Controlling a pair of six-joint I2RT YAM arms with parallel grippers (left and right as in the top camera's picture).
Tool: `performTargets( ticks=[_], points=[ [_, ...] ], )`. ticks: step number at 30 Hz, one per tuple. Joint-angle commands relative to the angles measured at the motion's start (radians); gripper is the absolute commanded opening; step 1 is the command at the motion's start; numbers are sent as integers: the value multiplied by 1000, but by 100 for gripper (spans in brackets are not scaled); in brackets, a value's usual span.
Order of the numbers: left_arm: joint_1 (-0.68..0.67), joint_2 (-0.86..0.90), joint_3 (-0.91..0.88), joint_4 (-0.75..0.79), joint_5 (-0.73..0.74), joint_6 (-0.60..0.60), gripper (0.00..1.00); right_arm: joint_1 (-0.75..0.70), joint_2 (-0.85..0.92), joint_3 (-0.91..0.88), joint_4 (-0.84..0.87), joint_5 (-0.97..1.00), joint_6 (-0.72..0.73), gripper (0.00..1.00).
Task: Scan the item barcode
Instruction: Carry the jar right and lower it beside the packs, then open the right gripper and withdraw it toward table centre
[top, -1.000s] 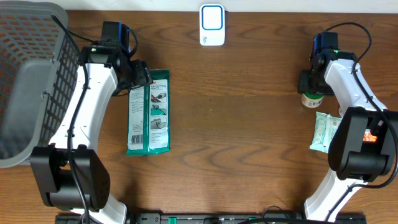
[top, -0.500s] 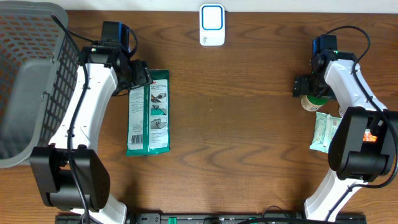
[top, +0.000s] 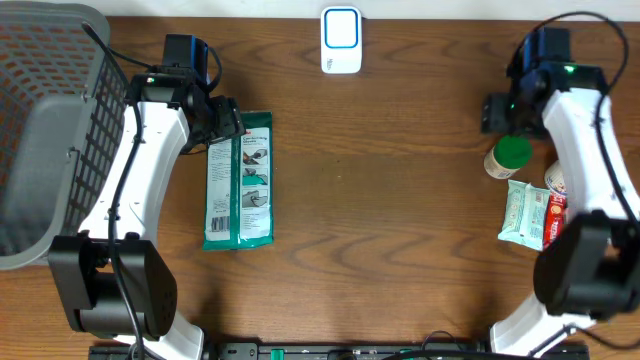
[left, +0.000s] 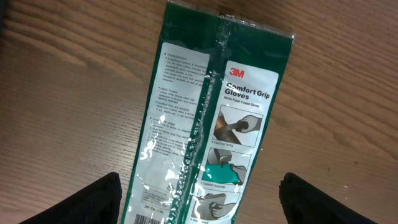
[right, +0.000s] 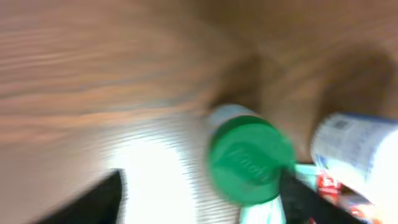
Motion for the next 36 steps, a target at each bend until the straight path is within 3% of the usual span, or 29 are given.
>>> performTargets(
  ticks=[1, 2, 4, 11, 17, 31, 34, 36],
  points=[
    [4, -13, -8, 0, -13, 6, 81, 13, -29, 14, -24, -193, -15, 30],
    [4, -13, -8, 0, -13, 6, 81, 15, -27, 7, -29, -192, -15, 14],
    [4, -13, -8, 0, -13, 6, 81, 17, -27, -25, -26, -189, -14, 1],
    [4, -13, -8, 0, -13, 6, 81, 14, -27, -251, 210, -162, -10, 2],
    [4, -13, -8, 0, -13, 6, 81, -6, -27, -365, 344, 50, 31, 4],
    [4, -13, -8, 0, -13, 6, 81, -80, -27, -382, 275, 267, 65, 1],
    [4, -13, -8, 0, -13, 6, 81, -85, -27, -382, 274, 235, 74, 2],
    [4, -13, -8, 0, -13, 6, 81, -82, -27, -382, 284, 142, 72, 8]
  ],
)
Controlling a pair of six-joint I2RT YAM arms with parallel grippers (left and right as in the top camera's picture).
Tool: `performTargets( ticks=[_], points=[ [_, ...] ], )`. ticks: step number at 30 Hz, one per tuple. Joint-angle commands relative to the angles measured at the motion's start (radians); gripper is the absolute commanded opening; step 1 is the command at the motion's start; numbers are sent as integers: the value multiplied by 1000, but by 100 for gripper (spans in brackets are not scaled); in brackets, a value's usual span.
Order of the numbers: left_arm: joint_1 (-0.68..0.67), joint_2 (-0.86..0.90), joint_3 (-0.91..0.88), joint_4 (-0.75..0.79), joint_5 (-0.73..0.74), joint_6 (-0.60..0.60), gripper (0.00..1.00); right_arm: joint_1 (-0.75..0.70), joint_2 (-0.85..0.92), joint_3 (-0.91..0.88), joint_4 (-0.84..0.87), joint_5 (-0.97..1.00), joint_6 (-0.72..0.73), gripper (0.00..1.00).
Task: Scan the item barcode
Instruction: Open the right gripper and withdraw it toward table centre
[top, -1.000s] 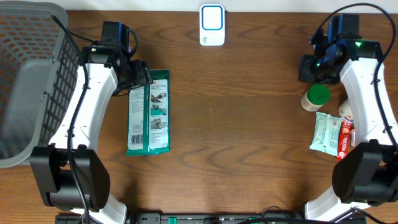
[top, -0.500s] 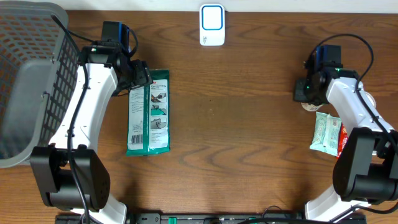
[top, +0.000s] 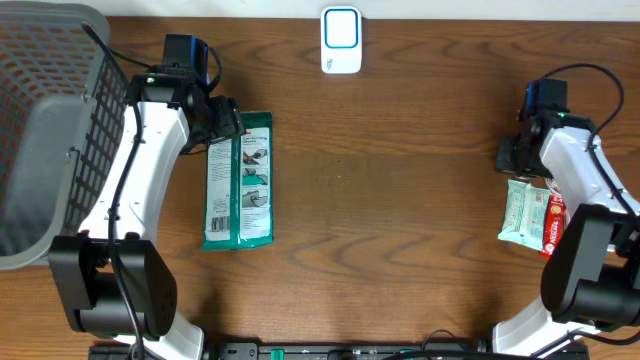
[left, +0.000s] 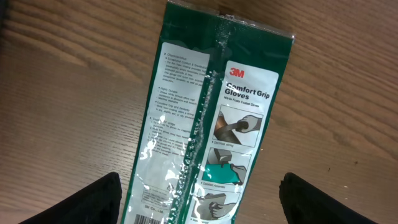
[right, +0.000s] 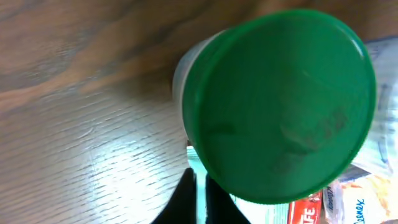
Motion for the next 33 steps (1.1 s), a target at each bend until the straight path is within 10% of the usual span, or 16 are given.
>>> performTargets(
  ticks=[1, 7, 17, 33],
  points=[
    [4, -13, -8, -1, -13, 6, 81, 2, 1, -4, 16, -110, 15, 13],
    [4, -13, -8, -1, -13, 6, 81, 8, 1, -4, 87, -497, 15, 58],
    [4, -13, -8, -1, -13, 6, 81, 16, 1, -4, 138, -840, 17, 99],
    [4, -13, -8, -1, -13, 6, 81, 325, 1, -5, 243, -917, 239, 99]
  ],
)
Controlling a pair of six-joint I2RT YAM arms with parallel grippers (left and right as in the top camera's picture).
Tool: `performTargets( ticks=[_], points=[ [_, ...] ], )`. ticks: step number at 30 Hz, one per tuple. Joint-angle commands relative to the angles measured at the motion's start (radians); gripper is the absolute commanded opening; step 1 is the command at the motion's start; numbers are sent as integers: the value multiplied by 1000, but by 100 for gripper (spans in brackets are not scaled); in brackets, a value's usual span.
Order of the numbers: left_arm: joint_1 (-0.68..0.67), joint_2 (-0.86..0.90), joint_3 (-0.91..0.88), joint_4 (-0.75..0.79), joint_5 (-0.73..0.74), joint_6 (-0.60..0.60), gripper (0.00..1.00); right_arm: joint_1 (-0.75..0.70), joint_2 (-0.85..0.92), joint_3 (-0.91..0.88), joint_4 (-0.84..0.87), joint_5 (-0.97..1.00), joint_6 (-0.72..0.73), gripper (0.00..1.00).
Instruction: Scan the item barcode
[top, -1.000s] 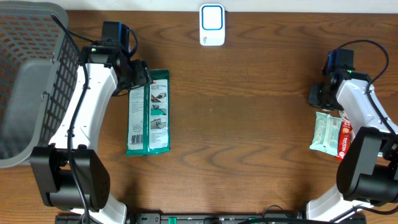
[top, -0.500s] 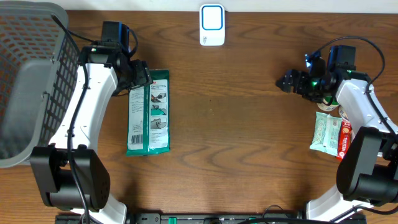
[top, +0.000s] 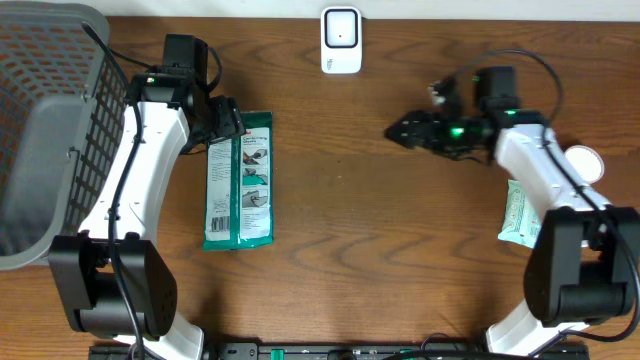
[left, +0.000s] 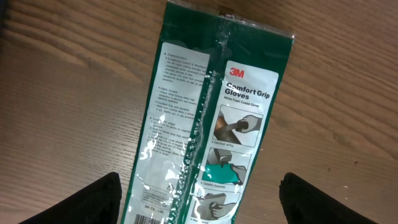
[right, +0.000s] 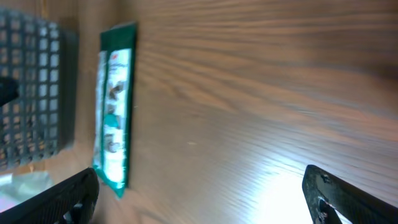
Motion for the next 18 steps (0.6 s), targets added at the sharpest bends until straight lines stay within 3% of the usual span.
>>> performTargets(
  ticks=[1, 7, 10, 13, 15, 18],
  points=[
    [4, -13, -8, 0, -13, 6, 81, 97, 1, -5, 35, 33, 141, 99],
    [4, -13, -8, 5, -14, 6, 81, 255, 1, -5, 73, 101, 184, 99],
    [5, -13, -8, 89, -32, 10, 81, 300, 1, -5, 61, 143, 151, 99],
    [5, -13, -8, 8, -48, 121, 79, 311, 1, -5, 47, 167, 146, 99],
    [5, -12, -16, -24, -118, 117, 44, 311, 1, -5, 41, 167, 146, 99],
    [6, -7, -36, -42, -204, 55, 12, 311, 1, -5, 39, 173, 146, 99]
  ],
)
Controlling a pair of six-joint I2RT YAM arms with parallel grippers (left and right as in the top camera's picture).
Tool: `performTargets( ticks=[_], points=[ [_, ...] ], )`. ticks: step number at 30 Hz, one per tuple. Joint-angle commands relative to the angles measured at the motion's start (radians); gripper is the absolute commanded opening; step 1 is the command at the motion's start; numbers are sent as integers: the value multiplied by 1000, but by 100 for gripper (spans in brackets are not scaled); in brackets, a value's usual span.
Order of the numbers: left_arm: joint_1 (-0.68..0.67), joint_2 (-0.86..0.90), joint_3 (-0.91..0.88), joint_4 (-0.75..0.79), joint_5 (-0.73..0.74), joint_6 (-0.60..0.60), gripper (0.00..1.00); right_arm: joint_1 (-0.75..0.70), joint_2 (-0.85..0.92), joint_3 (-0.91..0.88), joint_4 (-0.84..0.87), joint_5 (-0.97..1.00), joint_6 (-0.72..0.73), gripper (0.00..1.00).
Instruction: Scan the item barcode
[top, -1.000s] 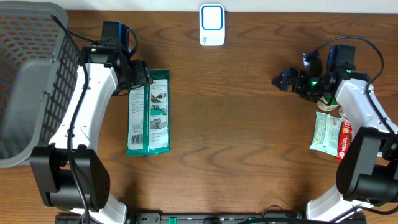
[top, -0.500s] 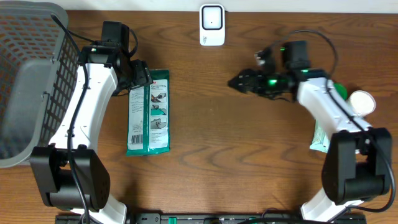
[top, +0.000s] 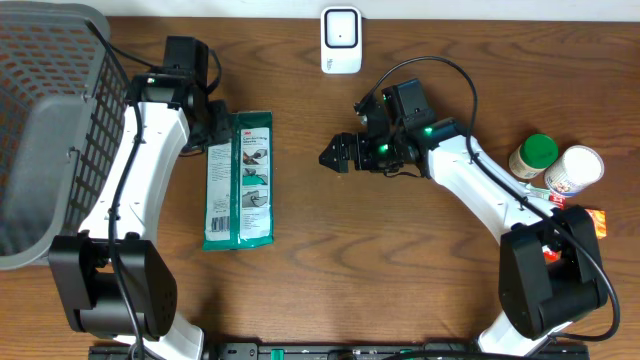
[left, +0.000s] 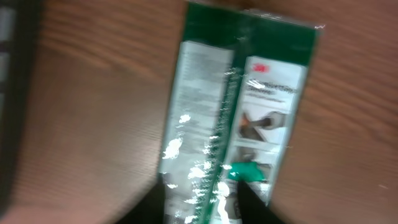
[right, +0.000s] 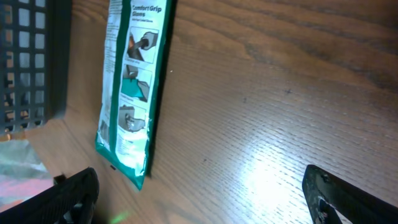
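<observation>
The green 3M glove package (top: 238, 180) lies flat on the table, left of centre. My left gripper (top: 215, 130) hovers over its top left corner. In the blurred left wrist view the package (left: 242, 106) runs down between the two dark fingers (left: 155, 208); the left gripper (left: 202, 208) has its jaws apart, though narrow. My right gripper (top: 335, 156) hangs wide open over bare table to the right of the package, and its wrist view shows the package (right: 134, 87) beyond the right gripper (right: 199, 202). The white scanner (top: 341, 40) stands at the back centre.
A grey mesh basket (top: 50, 130) fills the left end of the table and shows in the right wrist view (right: 31, 62). A green-lidded bottle (top: 533, 153), a white cup (top: 573, 170) and a red packet (top: 597, 222) sit at the right.
My right gripper has moved further left, from right of centre to mid-table near the package. The left wrist has shifted a little and its jaws now stand closer together.
The left gripper stayed open over the top of the glove package at every earlier moment. The right gripper was beside the green-lidded bottle at the right, then right on top of it. Later it was out over the table centre, open and empty, and it now faces the package.
</observation>
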Motion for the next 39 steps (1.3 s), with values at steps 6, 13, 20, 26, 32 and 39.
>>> performTargets(
  ticks=[6, 13, 20, 26, 32, 39],
  points=[
    [10, 35, -95, 92, -135, -4, 7, -2, 1, -5, -4, 25, 0, 99],
    [10, 136, -119, 150, -213, -8, 7, -3, 1, -5, -7, 25, -19, 99],
    [11, 254, -118, 170, -216, -8, 7, -3, 1, -5, -7, 26, -21, 99],
    [11, 302, -119, 129, -102, -8, 7, -2, 1, -5, -8, 53, -21, 99],
    [9, 302, -118, 84, 108, -7, 7, -3, 1, -5, -65, 38, 56, 99],
    [-10, 302, -119, 51, 194, -7, 7, -1, 1, -26, -109, -2, 50, 95]
  ],
)
